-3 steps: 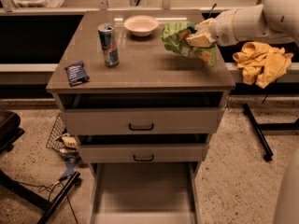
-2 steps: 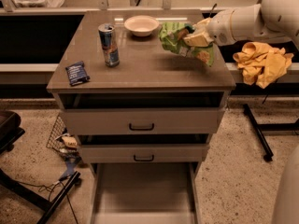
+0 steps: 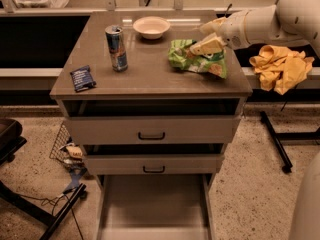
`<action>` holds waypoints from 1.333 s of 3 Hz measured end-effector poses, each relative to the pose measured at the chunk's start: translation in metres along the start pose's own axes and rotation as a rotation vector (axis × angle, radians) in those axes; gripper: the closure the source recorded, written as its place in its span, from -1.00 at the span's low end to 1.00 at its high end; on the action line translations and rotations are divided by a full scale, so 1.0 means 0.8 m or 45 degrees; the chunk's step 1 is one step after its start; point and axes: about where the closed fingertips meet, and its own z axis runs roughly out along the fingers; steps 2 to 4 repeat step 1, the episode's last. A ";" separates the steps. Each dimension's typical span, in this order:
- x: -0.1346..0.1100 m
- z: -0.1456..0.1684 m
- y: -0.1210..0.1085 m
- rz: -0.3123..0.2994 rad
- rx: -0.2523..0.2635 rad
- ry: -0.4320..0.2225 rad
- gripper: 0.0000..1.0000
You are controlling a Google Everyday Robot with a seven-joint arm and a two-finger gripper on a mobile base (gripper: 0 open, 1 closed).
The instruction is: Pick green rice chip bag from bottom drawer and place on counter
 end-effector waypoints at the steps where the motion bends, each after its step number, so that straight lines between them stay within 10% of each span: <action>1: 0.000 0.004 0.002 0.000 -0.006 -0.001 -1.00; 4: 0.000 0.004 0.002 0.000 -0.006 -0.001 -1.00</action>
Offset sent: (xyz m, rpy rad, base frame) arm 0.0000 0.0000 0.0000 0.0000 0.0000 0.0000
